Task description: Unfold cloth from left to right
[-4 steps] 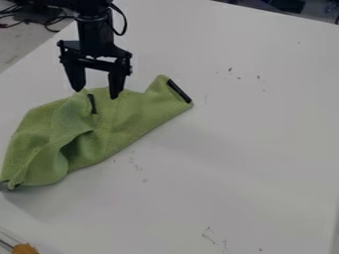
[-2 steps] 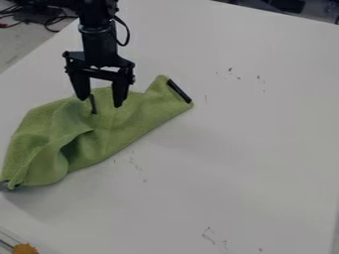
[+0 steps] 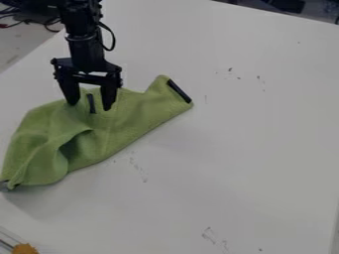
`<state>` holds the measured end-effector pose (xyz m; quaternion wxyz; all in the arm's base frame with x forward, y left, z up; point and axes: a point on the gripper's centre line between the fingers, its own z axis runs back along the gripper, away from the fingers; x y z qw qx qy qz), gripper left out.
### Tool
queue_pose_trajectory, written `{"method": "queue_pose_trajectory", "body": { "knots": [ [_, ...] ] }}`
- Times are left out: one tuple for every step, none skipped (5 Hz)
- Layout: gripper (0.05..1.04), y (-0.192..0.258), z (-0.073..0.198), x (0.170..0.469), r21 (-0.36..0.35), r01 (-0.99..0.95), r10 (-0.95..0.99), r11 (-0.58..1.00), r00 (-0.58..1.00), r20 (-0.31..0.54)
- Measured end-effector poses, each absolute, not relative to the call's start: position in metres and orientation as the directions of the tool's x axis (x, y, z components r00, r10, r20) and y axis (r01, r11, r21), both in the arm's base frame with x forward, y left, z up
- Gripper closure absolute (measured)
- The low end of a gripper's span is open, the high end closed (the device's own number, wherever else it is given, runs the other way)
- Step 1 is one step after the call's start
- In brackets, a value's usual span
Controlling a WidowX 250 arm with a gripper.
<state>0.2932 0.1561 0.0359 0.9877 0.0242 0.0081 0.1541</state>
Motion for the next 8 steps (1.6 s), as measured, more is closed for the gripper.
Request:
{"method": "queue_pose_trajectory", "body": {
  "knots": [
    [0.083, 0.159, 0.029, 0.291, 0.046, -0.307, 0.308, 0.951, 0.951, -0.03],
    [0.14, 0.162, 0.023, 0.293, 0.041, -0.305, 0.307, 0.951, 0.951, -0.039],
    [0.429, 0.166, 0.02, 0.295, 0.04, -0.308, 0.309, 0.951, 0.95, -0.041],
    [0.732, 0.166, 0.019, 0.298, 0.031, -0.305, 0.306, 0.952, 0.95, -0.053],
    [0.938, 0.168, 0.021, 0.3, 0.035, -0.302, 0.303, 0.953, 0.951, -0.053],
    [1.024, 0.17, 0.025, 0.301, 0.051, -0.298, 0.301, 0.953, 0.952, -0.058],
    [1.031, 0.17, 0.025, 0.3, 0.063, -0.294, 0.298, 0.954, 0.952, -0.067],
    [1.031, 0.166, 0.025, 0.3, 0.075, -0.293, 0.298, 0.953, 0.951, -0.078]
  ]
}}
